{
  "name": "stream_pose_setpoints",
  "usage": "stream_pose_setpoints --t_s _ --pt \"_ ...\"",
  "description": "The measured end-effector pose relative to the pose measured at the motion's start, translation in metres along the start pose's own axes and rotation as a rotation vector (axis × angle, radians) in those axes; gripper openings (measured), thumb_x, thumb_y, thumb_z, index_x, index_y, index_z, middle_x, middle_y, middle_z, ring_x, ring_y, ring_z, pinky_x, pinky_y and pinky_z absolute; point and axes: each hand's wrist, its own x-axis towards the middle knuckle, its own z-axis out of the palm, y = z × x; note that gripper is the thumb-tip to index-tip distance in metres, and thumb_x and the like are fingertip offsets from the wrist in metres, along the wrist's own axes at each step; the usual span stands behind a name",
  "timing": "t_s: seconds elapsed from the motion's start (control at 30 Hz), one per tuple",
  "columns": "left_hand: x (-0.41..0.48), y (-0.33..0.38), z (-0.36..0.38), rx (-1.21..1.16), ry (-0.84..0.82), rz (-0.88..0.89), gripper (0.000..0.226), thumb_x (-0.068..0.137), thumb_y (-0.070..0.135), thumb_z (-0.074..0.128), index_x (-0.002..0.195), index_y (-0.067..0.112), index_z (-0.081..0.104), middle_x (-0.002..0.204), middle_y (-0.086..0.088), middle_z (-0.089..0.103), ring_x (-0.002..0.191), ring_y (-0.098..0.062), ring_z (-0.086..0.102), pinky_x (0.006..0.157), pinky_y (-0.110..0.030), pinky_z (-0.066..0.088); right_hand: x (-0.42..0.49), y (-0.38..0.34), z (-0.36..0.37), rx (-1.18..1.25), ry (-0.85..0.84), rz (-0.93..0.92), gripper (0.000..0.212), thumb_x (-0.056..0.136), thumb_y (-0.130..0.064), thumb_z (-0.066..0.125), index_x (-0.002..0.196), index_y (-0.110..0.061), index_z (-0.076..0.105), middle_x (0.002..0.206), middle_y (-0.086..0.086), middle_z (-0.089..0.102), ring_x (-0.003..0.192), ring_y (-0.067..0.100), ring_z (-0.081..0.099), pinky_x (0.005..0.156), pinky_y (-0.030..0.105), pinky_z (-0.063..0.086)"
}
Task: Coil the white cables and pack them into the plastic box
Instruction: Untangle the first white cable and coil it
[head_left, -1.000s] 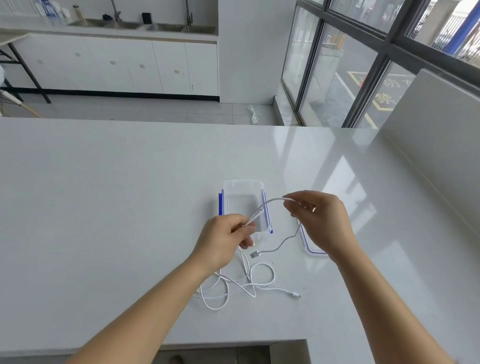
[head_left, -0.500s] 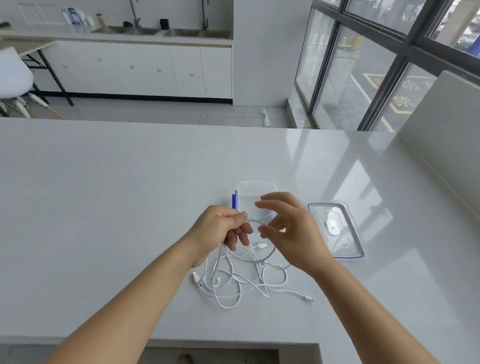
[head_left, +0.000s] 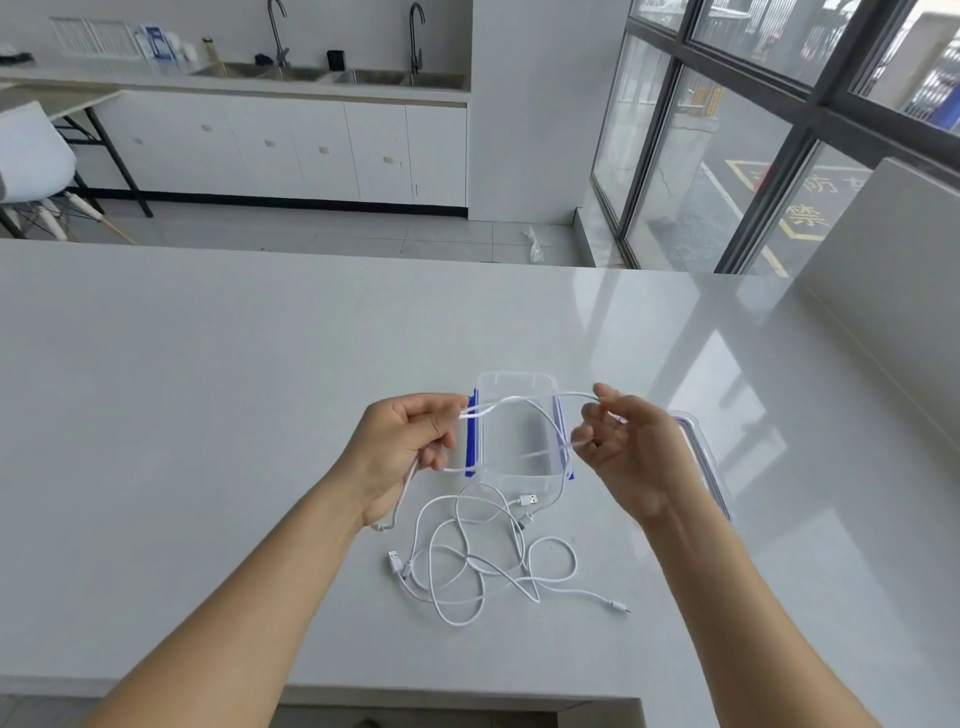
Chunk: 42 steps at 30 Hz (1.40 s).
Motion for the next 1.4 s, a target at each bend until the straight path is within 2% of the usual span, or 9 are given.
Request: stream_pose_setpoints --t_s 0.13,0.33,0.47,0.7,0.9,0.97,1.07,1.17,1.4 --pt "-0.001 0.001 -0.012 0.109 -0.053 0.010 0.015 0.088 0.000 0.067 0.096 0.008 0.077 0.064 -0.012 0.060 0.052 -0.019 0.038 0.054 -0.028 0.039 -0.005 0.004 0.004 -1.013 -0.252 -0.160 0.008 0.086 -0.015 0.076 0.085 -0.007 0.075 0.058 0.000 0.035 0.050 0.014 0.037 0.054 0.031 0.050" --pt "-0.008 0.001 -0.026 -0.002 -0.044 -0.060 0.016 0.092 0.007 0.062 0.097 0.001 0.077 0.063 -0.011 0.061 0.052 -0.021 0.045 0.056 -0.029 0.047 0.015 -0.008 -0.018 0.253 0.111 -0.055 0.022 0.101 -0.013 0.051 0.081 -0.007 0.057 0.056 -0.001 0.047 0.047 0.013 0.046 0.066 0.031 0.058" --pt "-0.006 0.002 -0.025 -0.128 0.076 -0.050 0.024 0.092 0.022 0.063 0.096 0.001 0.075 0.055 -0.006 0.050 0.050 -0.019 0.039 0.057 -0.032 0.043 0.027 -0.005 -0.035 0.376 0.175 -0.074 0.013 0.097 -0.004 0.052 0.085 -0.008 0.055 0.061 0.000 0.045 0.046 0.013 0.040 0.051 0.022 0.048" --pt "-0.003 0.001 -0.030 -0.242 0.171 -0.045 0.021 0.095 0.011 0.058 0.110 0.004 0.071 0.051 0.002 0.031 0.047 -0.013 0.024 0.051 -0.028 0.029 0.043 0.033 -0.051 -0.724 0.273 -0.152 0.011 0.091 0.001 0.064 0.084 -0.008 0.068 0.064 0.008 0.045 0.047 0.015 0.040 0.043 0.026 0.047" --pt "-0.010 -0.017 -0.005 -0.262 0.138 -0.098 0.022 0.099 0.008 0.051 0.118 0.003 0.062 0.063 -0.010 0.060 0.044 -0.013 0.039 0.055 -0.029 0.037 0.026 0.077 -0.048 -1.714 0.197 -0.302 0.017 0.090 -0.033 0.071 0.105 -0.027 0.075 0.131 0.011 0.055 0.122 0.033 0.054 0.101 0.035 0.040" --pt "-0.017 -0.024 0.002 -0.243 0.100 -0.126 0.021 0.100 0.006 0.050 0.117 0.001 0.061 0.067 -0.012 0.068 0.048 -0.016 0.048 0.061 -0.031 0.045 0.008 0.086 -0.029 -1.480 0.186 -0.399 0.031 0.094 -0.044 0.063 0.093 -0.017 0.079 0.114 0.014 0.068 0.114 0.036 0.059 0.089 0.035 0.042" --pt "-0.028 -0.038 0.012 -0.079 0.008 -0.172 0.013 0.098 0.004 0.055 0.106 -0.001 0.063 0.079 -0.020 0.075 0.063 -0.024 0.063 0.067 -0.031 0.056 0.000 0.087 0.012 -0.588 -0.024 0.158 0.064 0.097 -0.062 0.044 0.109 -0.005 0.070 0.098 0.018 0.077 0.094 0.032 0.071 0.083 0.038 0.052" --pt "-0.038 -0.053 0.015 0.213 -0.104 -0.246 0.007 0.093 -0.001 0.062 0.099 -0.001 0.065 0.080 -0.018 0.077 0.065 -0.024 0.067 0.069 -0.029 0.058 0.017 0.072 0.025 -0.201 0.066 0.137 0.042 0.102 -0.038 0.052 0.115 0.002 0.057 0.083 0.014 0.072 0.072 0.027 0.068 0.069 0.036 0.057" --pt "-0.009 -0.038 0.021 -0.078 -0.038 -0.352 0.049 0.096 0.045 0.053 0.114 0.002 0.069 0.107 -0.020 0.073 0.098 -0.033 0.070 0.090 -0.040 0.055 -0.004 0.071 0.026 -1.036 -0.132 0.009 0.027 0.099 -0.023 0.052 0.078 -0.014 0.066 0.053 -0.005 0.044 0.041 0.008 0.034 0.044 0.023 0.027"
